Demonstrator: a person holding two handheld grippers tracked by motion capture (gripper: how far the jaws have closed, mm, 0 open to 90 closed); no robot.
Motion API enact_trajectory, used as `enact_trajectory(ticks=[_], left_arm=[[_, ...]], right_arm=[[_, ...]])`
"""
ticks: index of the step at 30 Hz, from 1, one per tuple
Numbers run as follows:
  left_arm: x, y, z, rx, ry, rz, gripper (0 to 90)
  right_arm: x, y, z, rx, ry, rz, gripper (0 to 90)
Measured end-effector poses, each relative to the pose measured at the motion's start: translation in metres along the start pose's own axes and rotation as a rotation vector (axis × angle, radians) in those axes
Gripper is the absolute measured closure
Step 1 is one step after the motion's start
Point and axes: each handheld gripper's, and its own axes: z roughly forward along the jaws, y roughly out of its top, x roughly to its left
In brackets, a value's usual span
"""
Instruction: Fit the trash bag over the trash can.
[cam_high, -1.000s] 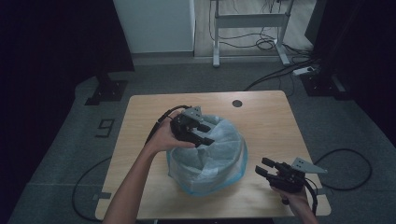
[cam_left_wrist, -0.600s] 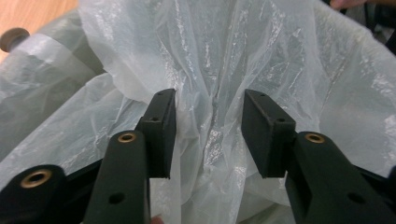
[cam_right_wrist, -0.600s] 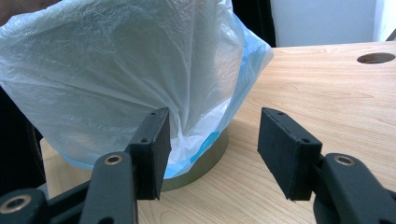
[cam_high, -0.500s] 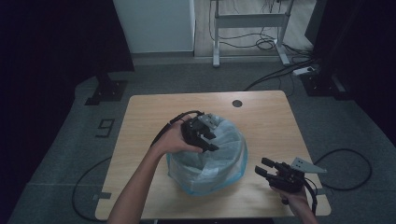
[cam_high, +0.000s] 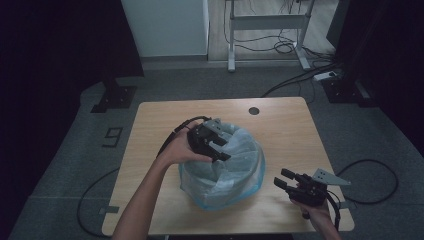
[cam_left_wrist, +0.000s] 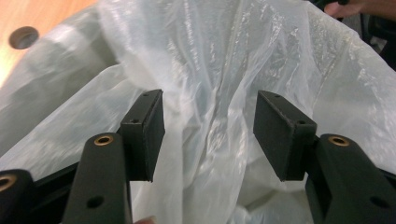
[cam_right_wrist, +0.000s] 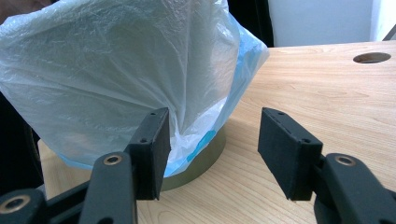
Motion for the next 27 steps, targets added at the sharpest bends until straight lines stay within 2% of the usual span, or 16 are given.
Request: enact_trajectory(ticks=[3,9,13,16,20,24,27], left_arm=[[0.003,-0.006,-0.007,0.007,0.013,-0.021,42.7],[0.008,-0.016,-0.007,0.065,0.015,-0.061,42.9],[0.008,-0.017,-0.004,0.094,0.014,-0.062,42.7],[0.007,-0.017,-0.003,0.093,0.015,-0.059,42.1],[0.005,-0.016,-0.008,0.048,0.021,-0.052,40.0],[0.000,-0.020,-0.018,-0.034,0.034,-0.040,36.1],[-0.004,-0.027,-0.027,-0.089,0.068,-0.045,33.5]], right_arm=[[0.000,0.000,0.001,0.001,-0.001,-0.001,42.7],[0.001,0.000,0.002,0.004,-0.002,-0.002,42.6],[0.001,-0.001,0.002,0.006,-0.002,-0.004,42.5],[0.001,-0.001,0.002,0.004,-0.003,-0.002,42.5],[0.000,0.000,0.001,0.001,-0.004,-0.002,42.3],[0.000,0.000,0.000,0.001,-0.008,-0.002,41.9],[0.000,0.000,0.000,0.002,-0.015,-0.007,41.6]])
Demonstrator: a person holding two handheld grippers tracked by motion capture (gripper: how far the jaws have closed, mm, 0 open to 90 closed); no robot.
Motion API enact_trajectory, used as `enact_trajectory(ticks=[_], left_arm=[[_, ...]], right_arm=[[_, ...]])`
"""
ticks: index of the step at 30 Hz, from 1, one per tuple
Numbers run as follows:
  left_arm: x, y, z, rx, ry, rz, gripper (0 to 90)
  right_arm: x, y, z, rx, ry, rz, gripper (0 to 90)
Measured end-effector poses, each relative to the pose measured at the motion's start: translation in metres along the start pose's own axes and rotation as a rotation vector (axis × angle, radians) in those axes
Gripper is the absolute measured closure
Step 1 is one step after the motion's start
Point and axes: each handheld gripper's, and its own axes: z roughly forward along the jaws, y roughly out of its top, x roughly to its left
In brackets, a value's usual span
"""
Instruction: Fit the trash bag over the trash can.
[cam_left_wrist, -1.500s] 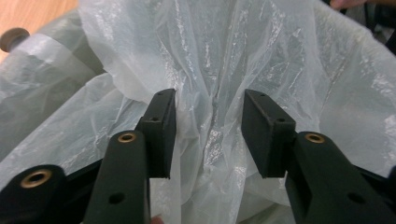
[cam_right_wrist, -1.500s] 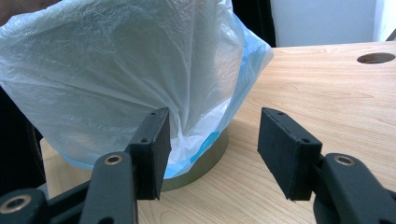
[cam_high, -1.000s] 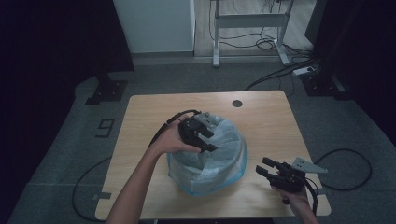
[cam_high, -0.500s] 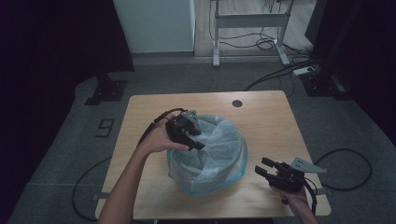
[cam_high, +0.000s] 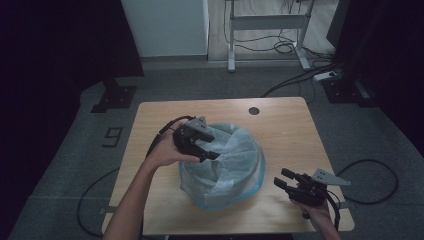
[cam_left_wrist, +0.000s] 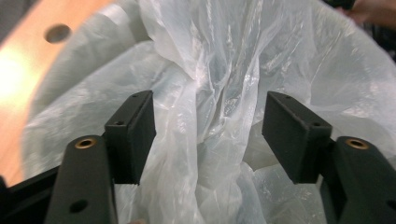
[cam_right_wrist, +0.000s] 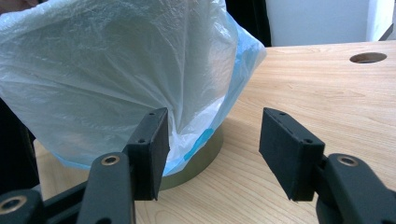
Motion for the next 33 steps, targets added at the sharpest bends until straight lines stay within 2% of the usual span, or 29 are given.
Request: enact_trajectory(ticks=[7,14,22,33], left_arm=[[-0.010,-0.026,-0.022,-0.126,0.071,-0.030,30.5],[-0.019,-0.051,-0.036,-0.202,0.109,-0.058,29.6],[-0.035,-0.086,-0.054,-0.272,0.148,-0.094,29.3],[-0.052,-0.141,-0.063,-0.317,0.203,-0.169,29.0]], right_arm=[[0.001,0.000,0.001,0.009,-0.016,-0.015,40.8],[0.002,-0.001,0.002,0.020,-0.033,-0.031,39.6],[0.001,-0.003,0.000,0.030,-0.055,-0.042,38.8],[-0.001,-0.003,-0.005,0.026,-0.073,-0.042,38.2]])
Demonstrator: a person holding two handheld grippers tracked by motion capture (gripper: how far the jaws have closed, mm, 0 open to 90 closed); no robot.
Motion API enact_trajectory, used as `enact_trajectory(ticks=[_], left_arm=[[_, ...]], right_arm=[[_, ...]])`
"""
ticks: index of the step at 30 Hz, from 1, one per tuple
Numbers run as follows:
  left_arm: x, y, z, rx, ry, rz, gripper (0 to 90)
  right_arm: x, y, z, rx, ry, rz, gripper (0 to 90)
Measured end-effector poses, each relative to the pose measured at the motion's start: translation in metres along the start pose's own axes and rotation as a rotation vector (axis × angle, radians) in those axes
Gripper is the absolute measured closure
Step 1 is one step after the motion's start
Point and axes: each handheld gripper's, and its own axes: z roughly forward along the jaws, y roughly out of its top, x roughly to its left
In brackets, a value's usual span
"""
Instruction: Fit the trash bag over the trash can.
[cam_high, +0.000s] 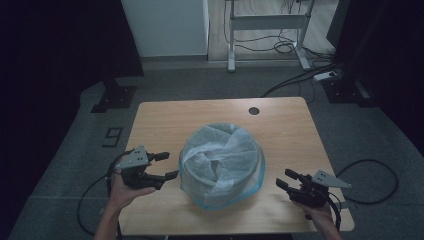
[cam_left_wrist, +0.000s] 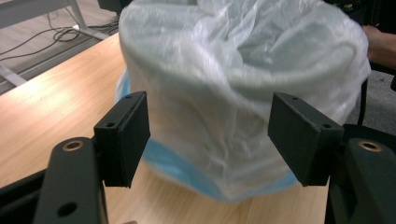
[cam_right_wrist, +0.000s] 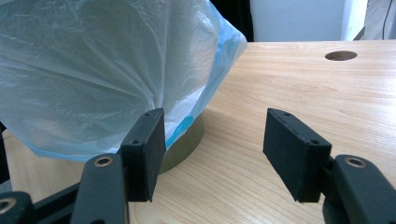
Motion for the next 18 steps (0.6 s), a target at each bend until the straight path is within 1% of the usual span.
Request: enact_trajectory(ticks=[3,7,10,14,18], left_arm=[[-0.002,-0.014,-0.002,0.015,0.018,-0.012,28.8],[-0.003,-0.034,-0.002,0.020,0.015,-0.049,28.8],[0.000,-0.046,-0.001,0.027,0.015,-0.075,28.7],[0.003,-0.054,0.001,0.031,0.017,-0.096,28.8],[0.004,-0.055,0.001,0.026,0.021,-0.105,28.8]], right_arm=[[-0.002,-0.001,-0.001,0.000,-0.008,0.000,38.0],[-0.003,-0.002,-0.003,0.003,-0.014,-0.001,37.9],[-0.004,-0.002,-0.004,0.004,-0.017,0.001,37.9],[-0.004,-0.003,-0.003,0.009,-0.018,0.002,37.8],[-0.004,-0.004,-0.002,0.013,-0.020,-0.002,37.4]])
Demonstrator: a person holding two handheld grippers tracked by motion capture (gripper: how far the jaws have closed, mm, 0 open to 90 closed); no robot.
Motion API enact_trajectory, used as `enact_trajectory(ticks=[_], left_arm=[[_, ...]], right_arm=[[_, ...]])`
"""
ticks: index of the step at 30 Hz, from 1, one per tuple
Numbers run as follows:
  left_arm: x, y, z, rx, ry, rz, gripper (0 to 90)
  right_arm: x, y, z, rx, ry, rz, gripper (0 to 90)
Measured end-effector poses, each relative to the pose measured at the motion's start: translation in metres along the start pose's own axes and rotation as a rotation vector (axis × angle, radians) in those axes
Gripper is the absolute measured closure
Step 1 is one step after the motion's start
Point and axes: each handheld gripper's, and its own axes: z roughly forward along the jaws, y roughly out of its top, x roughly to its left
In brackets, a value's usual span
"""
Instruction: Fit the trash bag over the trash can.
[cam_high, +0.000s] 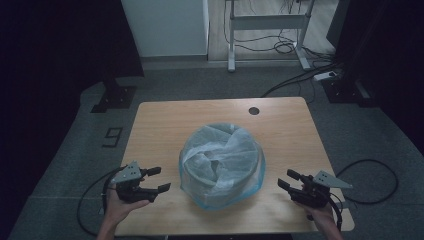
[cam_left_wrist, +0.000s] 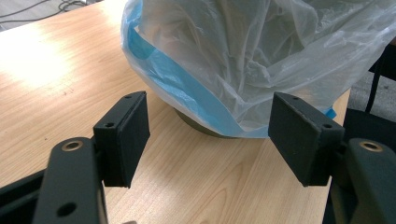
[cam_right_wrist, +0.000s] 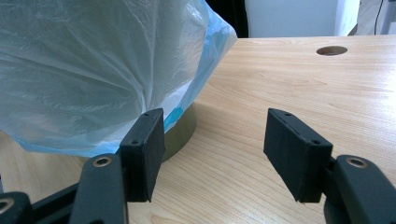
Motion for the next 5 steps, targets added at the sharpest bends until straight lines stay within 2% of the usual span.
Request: enact_trajectory(ticks=[5], left_arm=[[-0.0011,-0.0022,0.0025,-0.011,0.007,-0.007,28.7]], right_arm=[[0.0015,0.0004,0.0011,0.006,-0.011,-0.017,36.8]])
